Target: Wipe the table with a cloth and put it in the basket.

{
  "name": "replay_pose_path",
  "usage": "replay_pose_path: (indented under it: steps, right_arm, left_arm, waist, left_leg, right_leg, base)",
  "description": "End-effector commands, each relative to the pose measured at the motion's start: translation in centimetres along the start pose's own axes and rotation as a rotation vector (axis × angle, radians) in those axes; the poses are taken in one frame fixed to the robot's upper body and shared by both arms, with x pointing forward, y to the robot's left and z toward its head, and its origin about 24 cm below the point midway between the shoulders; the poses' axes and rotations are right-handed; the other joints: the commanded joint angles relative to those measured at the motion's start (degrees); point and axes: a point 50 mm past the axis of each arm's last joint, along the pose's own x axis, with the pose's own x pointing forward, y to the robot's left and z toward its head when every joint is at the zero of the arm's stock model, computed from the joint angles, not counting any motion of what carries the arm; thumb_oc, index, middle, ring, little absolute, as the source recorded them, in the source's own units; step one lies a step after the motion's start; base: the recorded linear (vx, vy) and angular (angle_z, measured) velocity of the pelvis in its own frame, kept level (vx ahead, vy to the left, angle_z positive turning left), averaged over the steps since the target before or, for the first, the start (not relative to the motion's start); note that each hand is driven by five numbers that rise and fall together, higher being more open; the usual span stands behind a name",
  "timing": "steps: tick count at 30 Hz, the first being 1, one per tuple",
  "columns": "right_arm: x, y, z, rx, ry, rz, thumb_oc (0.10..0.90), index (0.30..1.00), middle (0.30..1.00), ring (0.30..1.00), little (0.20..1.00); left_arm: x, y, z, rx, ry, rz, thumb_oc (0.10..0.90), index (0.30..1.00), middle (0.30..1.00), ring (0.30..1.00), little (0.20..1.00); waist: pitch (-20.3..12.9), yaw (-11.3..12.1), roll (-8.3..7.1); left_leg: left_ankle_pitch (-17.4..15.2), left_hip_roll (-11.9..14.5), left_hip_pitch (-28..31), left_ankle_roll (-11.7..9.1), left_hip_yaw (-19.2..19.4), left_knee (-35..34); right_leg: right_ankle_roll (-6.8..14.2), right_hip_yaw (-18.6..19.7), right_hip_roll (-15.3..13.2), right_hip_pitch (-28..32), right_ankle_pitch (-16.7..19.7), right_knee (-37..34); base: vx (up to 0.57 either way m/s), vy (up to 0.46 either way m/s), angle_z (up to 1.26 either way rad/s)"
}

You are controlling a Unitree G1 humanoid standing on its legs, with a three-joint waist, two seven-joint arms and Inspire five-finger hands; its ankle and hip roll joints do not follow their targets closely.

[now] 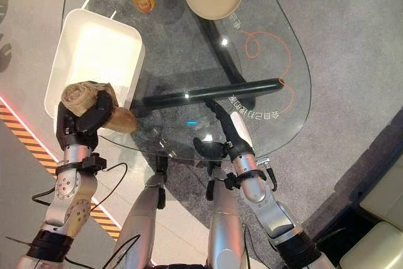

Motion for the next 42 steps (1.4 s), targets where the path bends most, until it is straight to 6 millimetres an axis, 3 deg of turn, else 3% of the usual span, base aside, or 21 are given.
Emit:
replay_pose_path:
  steps: [1,9,16,21,42]
  right_arm:
    - [0.3,-0.4,2.7,-0.036,-0.135,0.008,0.800,0.900,0.900,0.900,0.900]
    - [0.5,0.5,1.8,-0.060,-0.038,0.199,0.800,0.900,0.900,0.900,0.900]
    - [0.5,1.9,1.6,-0.046,-0.006,0.325,0.800,0.900,0.900,0.900,0.900]
    - [1.1,2.1,2.0,-0.039,-0.006,0.324,0.800,0.900,0.900,0.900,0.900]
    - [2.8,2.4,3.4,-0.055,-0.002,0.346,0.800,0.900,0.900,0.900,0.900]
  left_arm:
    - [1.7,1.0,6.8,0.043,-0.409,0.058,0.100,0.300,0.300,0.300,0.200]
    - [4.1,4.1,6.6,0.398,-0.437,0.269,0.100,0.300,0.300,0.300,0.200]
    - [6.1,5.8,7.0,0.575,-0.468,0.449,0.100,0.300,0.300,0.300,0.200]
    - [7.3,5.7,8.0,0.688,-0.528,0.519,0.100,0.300,0.300,0.300,0.200]
    - [9.9,3.6,9.8,0.718,-0.595,0.528,0.100,0.300,0.300,0.300,0.200]
  waist:
    - [-1.5,-1.1,1.99]
    - [-1.5,-2.1,1.92]
    - [-1.5,-2.9,1.67]
    - [-1.5,-3.3,1.34]
    - [-1.5,-4.3,0.25]
  left_leg:
    - [-0.9,-4.0,-4.7,3.6,3.8,5.1]
    - [-1.3,-3.5,-8.6,3.5,4.6,7.3]
    - [-1.4,-3.1,-12.7,3.4,5.9,8.6]
    - [-1.6,-3.0,-15.0,3.4,6.7,9.2]
    - [-1.7,-3.5,-20.2,3.3,7.3,8.4]
  right_leg:
    - [-1.3,0.7,4.2,1.4,-0.5,-2.0]
    - [-1.4,1.5,3.9,-2.4,-0.3,-1.2]
    - [-0.9,2.2,3.4,-7.0,1.1,-1.2]
    - [-0.6,2.6,3.4,-9.6,1.6,-1.2]
    - [0.6,4.1,4.2,-15.7,4.3,-3.2]
  base:
    - [0.01,0.087,-0.04]
    - [0.02,0.076,-0.01]
    - [0.02,0.088,0.01]
    - [0.03,0.076,0.00]
    - [0.02,0.035,-0.02]
